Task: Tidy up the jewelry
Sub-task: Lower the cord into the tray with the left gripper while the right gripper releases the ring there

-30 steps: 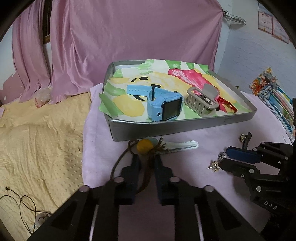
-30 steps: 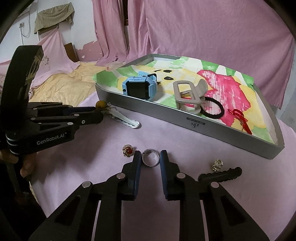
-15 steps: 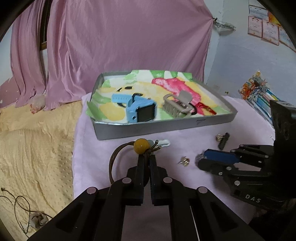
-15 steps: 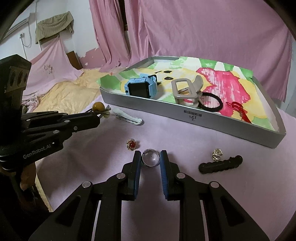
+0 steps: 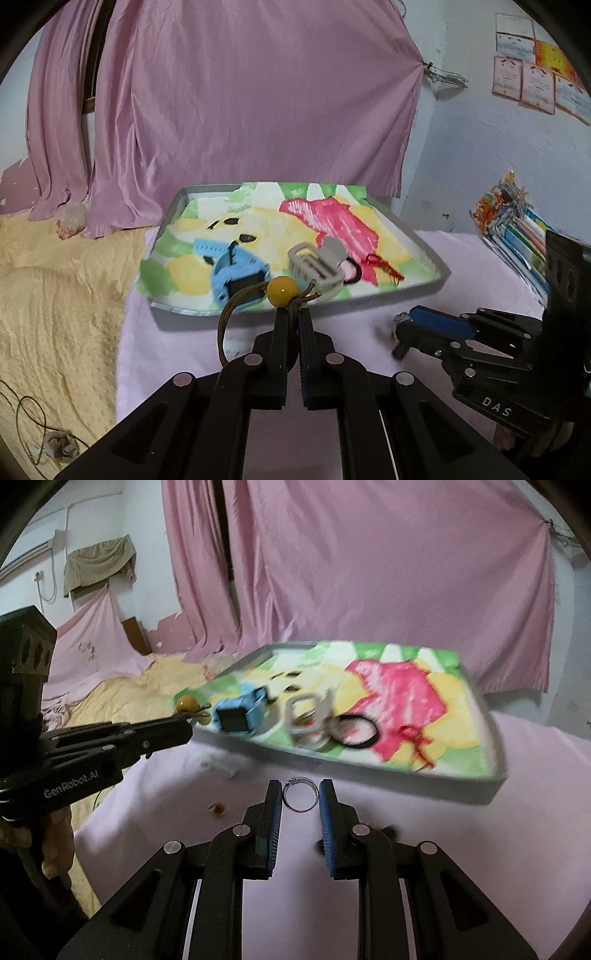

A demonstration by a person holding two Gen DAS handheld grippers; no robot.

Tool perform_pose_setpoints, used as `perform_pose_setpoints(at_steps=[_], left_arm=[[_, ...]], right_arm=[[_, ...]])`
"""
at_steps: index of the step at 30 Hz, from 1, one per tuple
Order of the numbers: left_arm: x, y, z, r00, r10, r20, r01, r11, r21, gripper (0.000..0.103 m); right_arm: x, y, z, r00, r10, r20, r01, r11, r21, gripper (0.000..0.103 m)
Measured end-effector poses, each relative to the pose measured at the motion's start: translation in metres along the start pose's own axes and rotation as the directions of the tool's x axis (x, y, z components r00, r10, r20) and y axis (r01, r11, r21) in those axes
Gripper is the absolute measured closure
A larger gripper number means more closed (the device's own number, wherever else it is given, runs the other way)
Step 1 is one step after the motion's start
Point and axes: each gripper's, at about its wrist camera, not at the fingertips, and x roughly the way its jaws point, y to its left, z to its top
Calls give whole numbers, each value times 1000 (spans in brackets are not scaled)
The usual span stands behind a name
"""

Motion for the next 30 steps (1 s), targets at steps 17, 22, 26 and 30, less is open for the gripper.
perform_pose_setpoints(at_steps=[17,22,26,30], left_arm=[[71,-22,50,1000,-9,-24,8,999,-43,98],[95,-16,59,998,0,-65,-4,998,-59,98],[111,-12,62,994,14,-111,-22,997,-71,98],[118,-10,64,992,26,-126,-34,997,-68,98]], right_arm=[[30,-57,43,997,-62,34,60,997,57,85],[57,-64,47,998,-62,-17,63,996,59,85],[75,-68,47,996,-63,-61,66,996,62,85],[88,-70,45,993,-53,-104,60,996,64,85]])
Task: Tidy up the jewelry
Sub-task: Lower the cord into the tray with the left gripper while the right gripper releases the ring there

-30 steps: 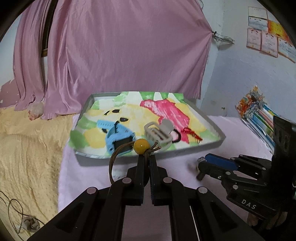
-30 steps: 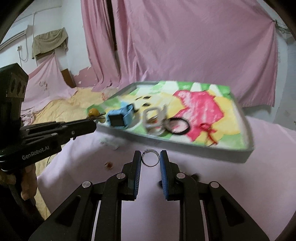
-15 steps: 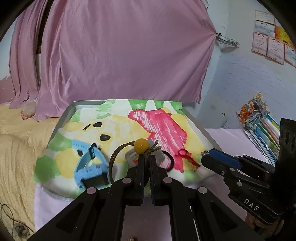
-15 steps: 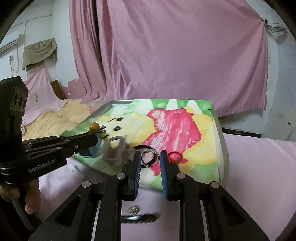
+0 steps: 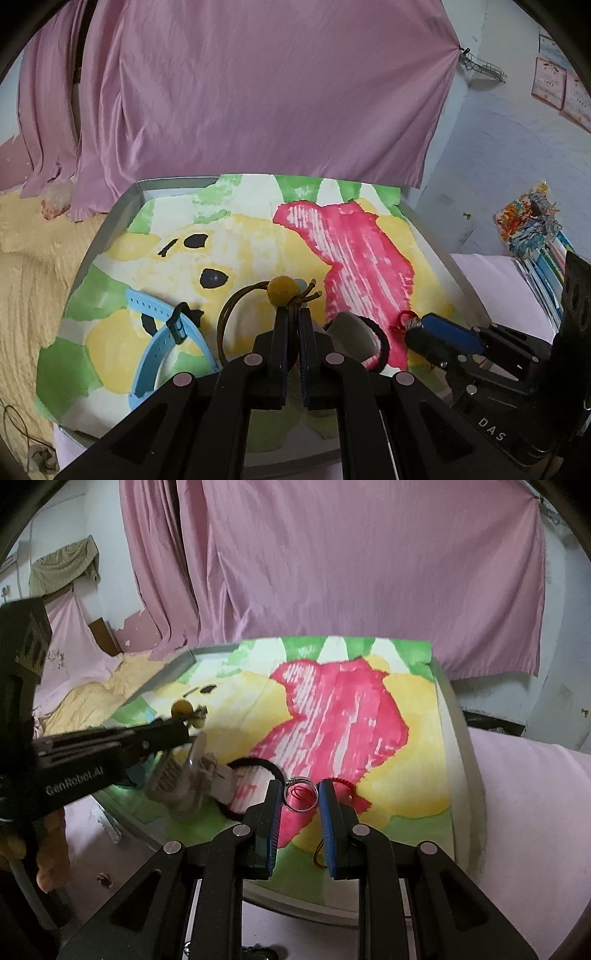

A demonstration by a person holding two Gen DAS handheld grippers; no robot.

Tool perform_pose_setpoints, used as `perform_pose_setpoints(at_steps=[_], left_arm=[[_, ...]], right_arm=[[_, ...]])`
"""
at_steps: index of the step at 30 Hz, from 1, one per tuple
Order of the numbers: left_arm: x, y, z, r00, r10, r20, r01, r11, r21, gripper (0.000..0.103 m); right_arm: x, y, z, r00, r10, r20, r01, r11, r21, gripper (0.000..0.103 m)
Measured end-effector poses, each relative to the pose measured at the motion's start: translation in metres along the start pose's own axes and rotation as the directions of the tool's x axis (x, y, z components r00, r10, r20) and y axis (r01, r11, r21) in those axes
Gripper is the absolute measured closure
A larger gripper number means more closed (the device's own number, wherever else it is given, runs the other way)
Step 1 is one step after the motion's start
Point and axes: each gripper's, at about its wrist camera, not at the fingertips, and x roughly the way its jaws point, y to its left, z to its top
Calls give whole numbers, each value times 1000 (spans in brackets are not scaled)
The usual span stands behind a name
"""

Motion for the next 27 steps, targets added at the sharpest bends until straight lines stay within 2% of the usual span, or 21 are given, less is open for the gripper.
perform_pose_setpoints(at_steps=[10,15,20,22,24,25,26,27], left_arm=[[-1,-2,0,1000,18,-1,-18,1000,13,97],[-1,1,0,1000,17,-8,-17,1000,-5,81],[-4,2,-1,1000,12,-1,-12,1000,-13,78],[-8,2,-1,1000,8,12,-8,1000,-14,72],[-16,1,-3,999,2,39,-1,1000,-18,54],[-19,2,-3,999,-3,54,4,1000,-23,48],[-25,2,-4,997,-10,77,12,1000,-29,41],[-30,2,-5,995,-13,95,16,999,-31,40]], right_arm=[[12,0,0,999,13,-49,-12,1000,7,84],[13,0,-1,999,16,-51,-15,1000,11,75],[4,-5,-2,1000,-4,-22,4,999,33,74],[-4,-7,-3,1000,-15,6,15,999,44,72],[-14,-8,-4,999,-23,48,20,998,59,62],[-20,-9,-5,997,-32,74,27,997,66,55],[-25,-10,-5,995,-39,95,32,997,71,52],[-31,-10,-6,992,-46,121,37,996,76,52]])
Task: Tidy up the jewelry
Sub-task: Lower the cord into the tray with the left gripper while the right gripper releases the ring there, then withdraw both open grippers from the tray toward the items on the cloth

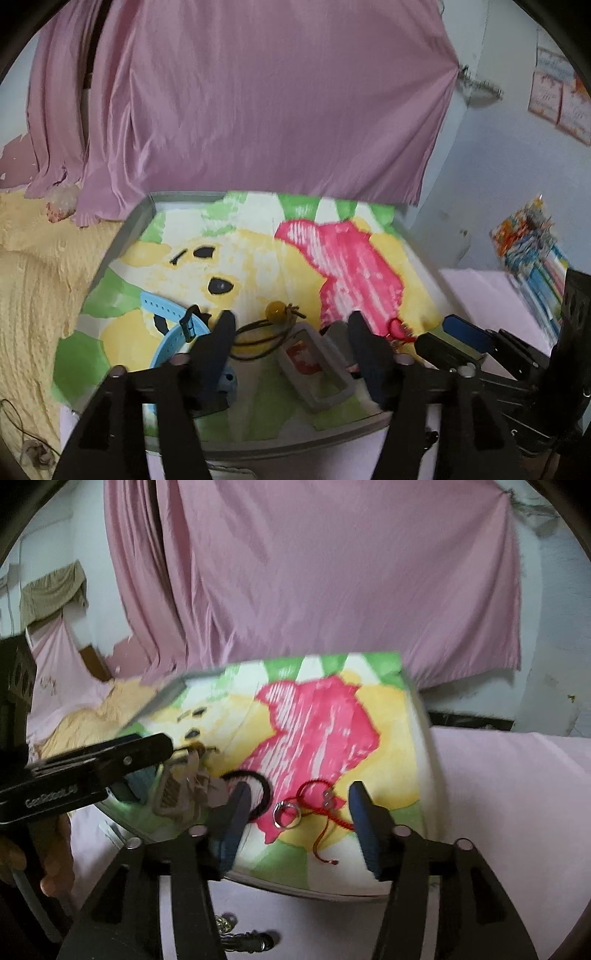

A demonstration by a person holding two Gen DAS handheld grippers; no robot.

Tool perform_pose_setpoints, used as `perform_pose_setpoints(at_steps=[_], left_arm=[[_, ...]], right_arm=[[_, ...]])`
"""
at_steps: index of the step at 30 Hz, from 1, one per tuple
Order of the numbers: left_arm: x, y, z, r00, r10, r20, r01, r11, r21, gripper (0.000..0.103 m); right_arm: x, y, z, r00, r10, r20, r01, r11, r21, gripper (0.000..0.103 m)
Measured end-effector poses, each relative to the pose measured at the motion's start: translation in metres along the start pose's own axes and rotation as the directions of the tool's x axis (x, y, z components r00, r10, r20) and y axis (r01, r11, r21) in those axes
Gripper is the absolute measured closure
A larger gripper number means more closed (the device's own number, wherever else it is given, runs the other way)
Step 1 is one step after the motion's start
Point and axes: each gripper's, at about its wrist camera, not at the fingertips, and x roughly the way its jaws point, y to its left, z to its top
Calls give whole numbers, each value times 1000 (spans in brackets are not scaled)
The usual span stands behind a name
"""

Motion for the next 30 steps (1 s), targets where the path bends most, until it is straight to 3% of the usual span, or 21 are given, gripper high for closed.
perform_pose_setpoints(at_steps=[3,5,12,18,30], left_arm=[[-18,-2,-3,998,7,59,-8,1000,8,33],[-30,-2,-6,995,9,97,-10,1000,6,24],[-67,3,-26,977,21,210,-17,1000,-20,5],[-99,7,-49,951,54,305,-49,999,-23,1],[-137,7,-89,920,85,383,-92,996,0,1]], right_arm=[[-18,-1,-1,998,-20,66,19,1000,12,45],[-31,-1,-3,994,-26,110,25,1000,15,34],[-71,3,-16,969,-51,241,47,999,22,12],[-99,7,-31,948,-60,314,57,998,19,10],[-144,26,-63,909,-57,412,80,996,-40,9]])
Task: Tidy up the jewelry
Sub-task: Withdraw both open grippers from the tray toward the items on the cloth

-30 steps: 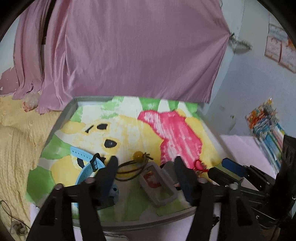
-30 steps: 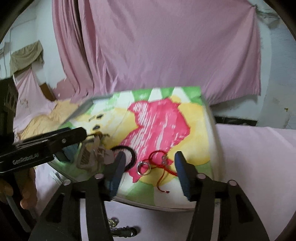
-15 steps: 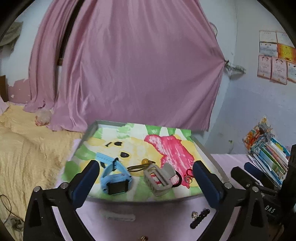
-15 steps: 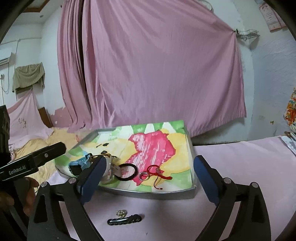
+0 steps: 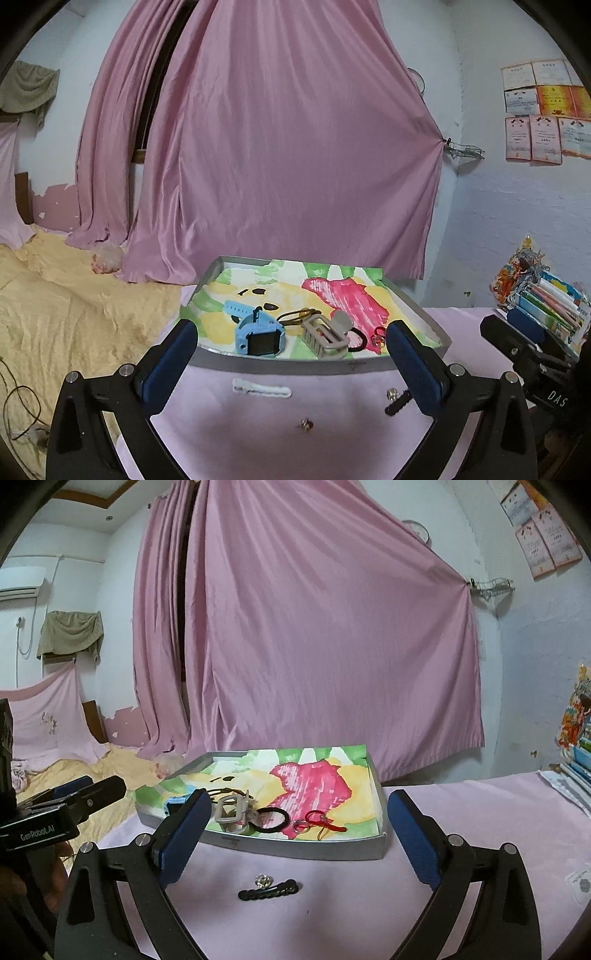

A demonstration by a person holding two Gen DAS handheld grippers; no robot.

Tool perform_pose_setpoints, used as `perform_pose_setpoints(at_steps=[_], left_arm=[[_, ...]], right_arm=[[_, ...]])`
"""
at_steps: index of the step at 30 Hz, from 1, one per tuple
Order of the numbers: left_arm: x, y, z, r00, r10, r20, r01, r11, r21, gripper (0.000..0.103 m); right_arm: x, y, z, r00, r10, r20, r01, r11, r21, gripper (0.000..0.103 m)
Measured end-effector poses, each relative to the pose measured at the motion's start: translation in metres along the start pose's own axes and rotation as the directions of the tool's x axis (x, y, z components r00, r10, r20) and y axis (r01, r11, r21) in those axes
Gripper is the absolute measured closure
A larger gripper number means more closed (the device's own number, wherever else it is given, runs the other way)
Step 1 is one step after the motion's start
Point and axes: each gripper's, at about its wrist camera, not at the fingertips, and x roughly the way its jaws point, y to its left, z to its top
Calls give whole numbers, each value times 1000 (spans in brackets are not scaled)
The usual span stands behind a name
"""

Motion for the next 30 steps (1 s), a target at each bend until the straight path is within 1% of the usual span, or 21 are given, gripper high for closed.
perform_pose_setpoints(at_steps=[5,10,18,22,26,30], left_arm=[[-11,0,-10,1000,11,6,-11,1000,5,1],[-15,4,-18,1000,21,-12,-21,1000,3,1],[-12,6,-30,997,35,-69,-34,999,16,1],[-9,8,-33,995,22,-98,-23,1000,-4,1],[-3,8,-36,990,41,-133,-42,999,-1,1],[3,9,-39,984,46,-170,-47,999,-7,1]], right_arm=[[-11,2,-6,1000,3,4,-3,1000,-4,9],[-15,0,-14,1000,1,-18,-1,1000,-6,9],[-10,-1,-24,996,-1,-86,0,1000,-13,9],[-4,-1,-28,992,-3,-123,0,1000,-23,9],[0,-1,-30,988,-7,-151,2,999,-32,9],[6,-2,-32,983,-9,-184,3,999,-34,9]])
